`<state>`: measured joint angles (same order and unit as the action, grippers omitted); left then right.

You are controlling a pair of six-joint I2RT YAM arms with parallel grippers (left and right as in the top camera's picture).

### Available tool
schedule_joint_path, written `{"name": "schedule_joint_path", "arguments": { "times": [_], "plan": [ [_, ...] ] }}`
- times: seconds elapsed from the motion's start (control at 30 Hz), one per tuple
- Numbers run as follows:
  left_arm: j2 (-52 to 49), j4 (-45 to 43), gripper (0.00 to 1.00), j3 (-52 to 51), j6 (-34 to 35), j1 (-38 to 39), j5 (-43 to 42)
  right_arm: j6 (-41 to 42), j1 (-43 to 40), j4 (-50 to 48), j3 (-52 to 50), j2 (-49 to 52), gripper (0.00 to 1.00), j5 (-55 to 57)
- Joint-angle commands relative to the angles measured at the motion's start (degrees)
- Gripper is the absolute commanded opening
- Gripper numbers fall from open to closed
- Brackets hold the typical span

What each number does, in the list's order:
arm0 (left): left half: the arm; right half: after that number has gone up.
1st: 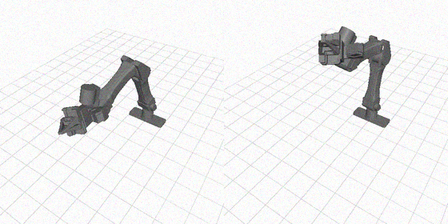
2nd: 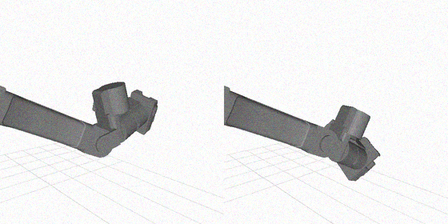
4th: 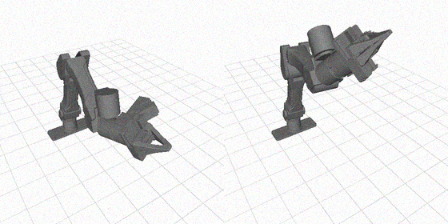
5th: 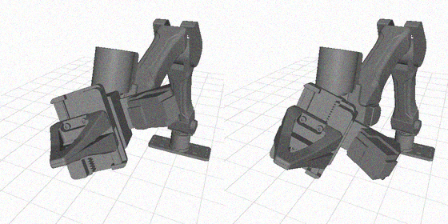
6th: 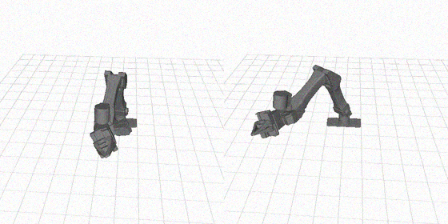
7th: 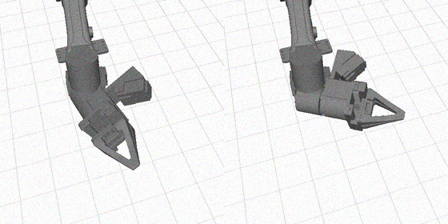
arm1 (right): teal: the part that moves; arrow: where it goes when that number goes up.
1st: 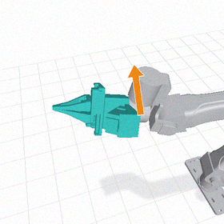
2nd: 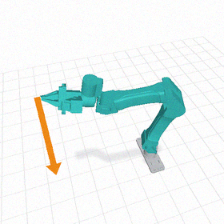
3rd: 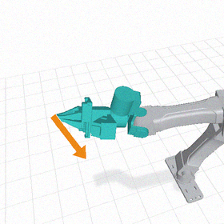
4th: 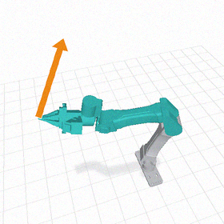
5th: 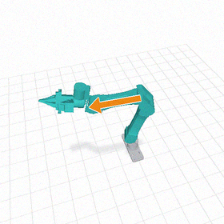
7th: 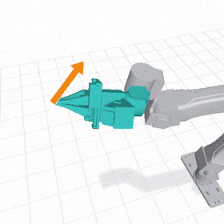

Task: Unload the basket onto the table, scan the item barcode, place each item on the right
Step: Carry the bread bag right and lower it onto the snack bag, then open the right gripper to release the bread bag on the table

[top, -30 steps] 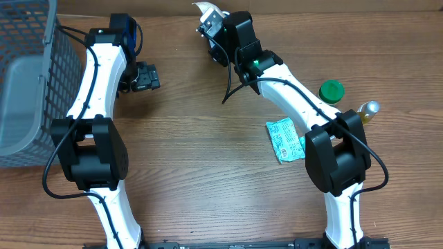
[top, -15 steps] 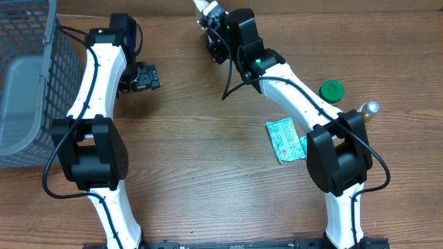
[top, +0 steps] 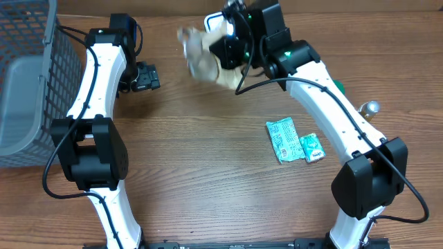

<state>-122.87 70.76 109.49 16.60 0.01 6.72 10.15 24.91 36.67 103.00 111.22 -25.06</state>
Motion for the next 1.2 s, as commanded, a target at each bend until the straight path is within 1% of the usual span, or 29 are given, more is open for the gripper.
{"name": "schedule_joint_path", "arguments": {
  "times": [0.0,0.13,0.2,0.33,0.4,0.43,0.47,0.53,0.63,0.7,0.73,0.77,0.8,1.17],
  "plan": [
    [1.29,0.07,1.00,0.11,0.79,0.00,0.57,5.51,-0.22,9.03,-0.44,-0.44,0.04,-5.88],
    [1.29,0.04,1.00,0.11,0.79,0.00,0.57,5.51,-0.17,21.88,-0.96,-0.07,0.04,-5.90],
    [1.29,0.07,0.99,0.11,0.79,0.00,0.57,5.46,-0.17,26.12,-1.51,-0.07,0.04,-5.88],
    [1.29,0.07,1.00,0.11,0.79,0.04,0.57,5.51,-0.17,29.90,-2.99,-0.07,0.04,-2.62],
    [1.29,0.07,1.00,0.11,0.79,0.00,0.57,5.53,-0.17,30.23,-4.02,-0.07,0.04,1.36],
    [1.29,0.07,1.00,0.11,0.79,0.00,0.57,5.53,-0.17,30.51,-4.50,-0.07,0.04,5.07],
    [1.29,0.07,1.00,0.11,0.79,0.00,0.57,5.51,-0.20,30.95,-4.50,-0.04,0.05,7.10],
    [1.29,0.07,1.00,0.11,0.79,0.00,0.57,5.51,-0.24,31.69,-4.50,-0.04,0.13,10.78],
    [1.29,0.07,1.00,0.11,0.79,0.00,0.57,5.51,-0.24,32.92,-4.50,-0.04,0.36,14.84],
    [1.29,0.07,1.00,0.11,0.79,0.00,0.57,5.53,-0.24,33.35,-4.50,-0.04,0.47,16.55],
    [1.29,0.07,1.00,0.11,0.79,0.02,0.57,5.51,-0.24,33.40,-4.50,-0.04,0.70,17.31],
    [1.29,0.07,1.00,0.11,0.79,0.02,0.57,5.51,-0.24,33.40,-4.50,-0.04,0.78,17.66],
    [1.29,0.07,0.99,0.11,0.79,0.00,0.57,5.53,-0.24,33.40,-4.50,-0.04,1.00,18.45],
    [1.29,0.04,1.00,0.11,0.79,0.00,0.57,5.51,-0.24,33.24,-4.50,-0.04,1.00,19.45]
  ]
}}
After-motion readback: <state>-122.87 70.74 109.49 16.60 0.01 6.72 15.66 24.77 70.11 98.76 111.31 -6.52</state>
